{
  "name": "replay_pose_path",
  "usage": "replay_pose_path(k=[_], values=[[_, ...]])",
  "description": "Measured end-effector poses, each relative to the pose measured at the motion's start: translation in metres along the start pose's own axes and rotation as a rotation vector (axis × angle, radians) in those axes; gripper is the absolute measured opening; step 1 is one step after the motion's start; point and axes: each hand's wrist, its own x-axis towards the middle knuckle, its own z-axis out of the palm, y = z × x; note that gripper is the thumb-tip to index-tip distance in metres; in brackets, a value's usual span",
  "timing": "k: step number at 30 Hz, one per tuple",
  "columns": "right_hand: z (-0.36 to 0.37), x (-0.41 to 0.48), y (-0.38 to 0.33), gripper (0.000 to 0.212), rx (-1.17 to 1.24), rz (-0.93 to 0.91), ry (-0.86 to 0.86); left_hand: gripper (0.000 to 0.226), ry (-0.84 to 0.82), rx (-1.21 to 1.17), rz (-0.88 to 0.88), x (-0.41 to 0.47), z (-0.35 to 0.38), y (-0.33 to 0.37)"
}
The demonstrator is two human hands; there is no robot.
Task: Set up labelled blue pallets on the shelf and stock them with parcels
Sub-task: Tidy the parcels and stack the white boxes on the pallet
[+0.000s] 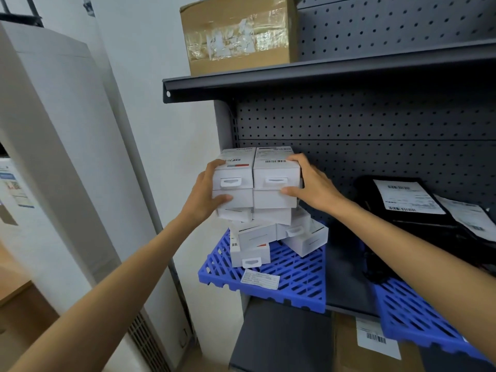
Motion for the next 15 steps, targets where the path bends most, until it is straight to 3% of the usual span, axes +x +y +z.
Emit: replay_pose_path(k=[15], values=[[0.035, -0.005, -0.022, 0.065, -0.119, 0.114, 0.181, 0.073, -0.118, -0.085, 0.048, 0.029, -0.007, -0.025]])
